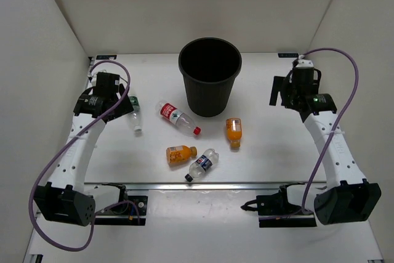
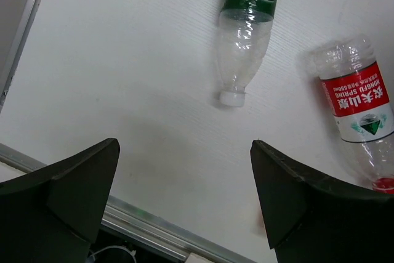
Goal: Put the plastic bottles in the bin
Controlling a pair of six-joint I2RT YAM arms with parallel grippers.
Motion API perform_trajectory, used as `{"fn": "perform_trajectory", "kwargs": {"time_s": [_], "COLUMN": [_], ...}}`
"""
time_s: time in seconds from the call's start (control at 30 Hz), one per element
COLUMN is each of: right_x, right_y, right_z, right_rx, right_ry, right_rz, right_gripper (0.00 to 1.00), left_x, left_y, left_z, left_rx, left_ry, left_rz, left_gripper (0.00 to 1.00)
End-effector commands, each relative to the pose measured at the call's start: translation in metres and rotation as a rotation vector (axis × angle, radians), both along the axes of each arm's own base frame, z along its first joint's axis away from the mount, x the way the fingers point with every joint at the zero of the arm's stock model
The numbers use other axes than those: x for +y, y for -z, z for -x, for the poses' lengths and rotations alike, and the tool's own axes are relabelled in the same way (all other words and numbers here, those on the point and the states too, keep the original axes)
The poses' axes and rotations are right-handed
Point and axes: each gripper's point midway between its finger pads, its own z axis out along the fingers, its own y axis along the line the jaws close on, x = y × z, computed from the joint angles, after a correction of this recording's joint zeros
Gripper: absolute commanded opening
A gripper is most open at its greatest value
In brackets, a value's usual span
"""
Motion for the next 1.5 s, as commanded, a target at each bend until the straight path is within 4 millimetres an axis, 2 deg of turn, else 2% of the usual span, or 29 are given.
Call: {"fn": "perform_trajectory", "kwargs": {"time_s": [0.0, 0.03, 0.1, 0.17, 0.3, 0.4, 0.43, 0.47, 0.5, 0.57, 0.63, 0.67, 0.73, 0.83, 0.9, 1.03, 1.17, 1.2, 1.27, 1.3, 1.33, 1.37, 1.4, 1.43, 1.47], "right_x": [0.009, 0.012, 0.034, 0.033, 0.031, 0.030, 0.032, 0.033, 0.033, 0.036, 0.034, 0.032, 0.031, 0.023, 0.019, 0.021, 0.014, 0.015, 0.017, 0.021, 0.021, 0.023, 0.025, 0.028, 0.034], "right_y": [-0.016, -0.021, -0.028, -0.037, -0.037, -0.025, -0.028, -0.019, -0.018, -0.010, -0.006, 0.004, 0.009, 0.014, 0.022, 0.017, 0.018, 0.020, 0.017, 0.019, 0.022, 0.029, 0.028, 0.037, 0.045], "right_z": [0.002, 0.003, 0.002, 0.001, -0.007, -0.013, -0.015, -0.015, -0.016, -0.017, -0.016, -0.015, -0.014, -0.009, -0.003, 0.003, 0.011, 0.013, 0.017, 0.020, 0.023, 0.025, 0.026, 0.028, 0.034], "right_rx": [-0.123, -0.171, -0.222, -0.262, -0.258, -0.221, -0.230, -0.202, -0.196, -0.183, -0.179, -0.160, -0.151, -0.148, -0.129, -0.152, -0.142, -0.137, -0.151, -0.150, -0.139, -0.116, -0.125, -0.102, -0.082], "right_ry": [-0.012, -0.034, -0.127, -0.110, -0.145, -0.136, -0.137, -0.143, -0.139, -0.145, -0.134, -0.125, -0.118, -0.085, -0.068, -0.072, -0.030, -0.030, -0.026, -0.031, -0.036, -0.038, -0.039, -0.047, -0.066], "right_rz": [0.047, 0.064, 0.062, 0.028, -0.022, 0.000, 0.013, 0.023, 0.027, -0.004, -0.034, -0.039, -0.055, -0.069, -0.085, -0.114, -0.107, -0.100, -0.111, -0.125, -0.125, -0.131, -0.141, -0.134, -0.140], "right_gripper": [0.99, 0.99, 0.99, 0.99, 0.99, 0.99, 0.99, 1.00, 0.99, 0.99, 0.99, 0.99, 0.99, 1.00, 0.99, 0.99, 0.99, 0.99, 0.99, 0.99, 0.99, 1.00, 1.00, 0.99, 0.99], "left_x": [0.007, 0.008, 0.006, 0.003, 0.007, 0.006, 0.007, 0.008, 0.006, 0.004, -0.011, -0.017, -0.022, -0.023, -0.016, -0.016, -0.018, -0.020, -0.015, -0.018, -0.015, -0.011, -0.007, -0.005, -0.003], "left_y": [0.000, 0.007, 0.017, 0.032, 0.045, 0.061, 0.059, 0.066, 0.072, 0.081, 0.080, 0.080, 0.078, 0.095, 0.108, 0.143, 0.167, 0.166, 0.158, 0.154, 0.142, 0.125, 0.114, 0.098, 0.073], "left_z": [-0.014, -0.015, -0.024, -0.034, -0.060, -0.086, -0.094, -0.101, -0.114, -0.128, -0.150, -0.158, -0.171, -0.181, -0.185, -0.182, -0.175, -0.176, -0.178, -0.178, -0.180, -0.182, -0.182, -0.181, -0.181], "left_rx": [-0.028, -0.005, 0.004, 0.033, 0.026, 0.047, 0.027, 0.045, 0.047, 0.053, 0.019, 0.011, -0.019, 0.003, 0.030, 0.121, 0.177, 0.174, 0.169, 0.172, 0.151, 0.118, 0.099, 0.068, 0.010], "left_ry": [-0.024, -0.022, -0.027, -0.015, -0.049, -0.045, -0.048, -0.056, -0.045, -0.032, 0.033, 0.056, 0.071, 0.076, 0.049, 0.062, 0.060, 0.060, 0.044, 0.058, 0.054, 0.051, 0.045, 0.039, 0.036], "left_rz": [-0.007, -0.006, 0.011, 0.020, 0.039, 0.046, 0.051, 0.056, 0.068, 0.079, 0.105, 0.117, 0.111, 0.121, 0.125, 0.158, 0.140, 0.140, 0.126, 0.118, 0.113, 0.096, 0.068, 0.054, 0.026], "left_gripper": [0.99, 0.99, 0.99, 0.98, 0.99, 0.99, 0.99, 0.98, 0.99, 0.98, 0.99, 0.99, 0.99, 0.98, 0.99, 0.99, 0.98, 0.97, 0.76, 0.58, 0.50, 0.45, 0.39, 0.37, 0.37]}}
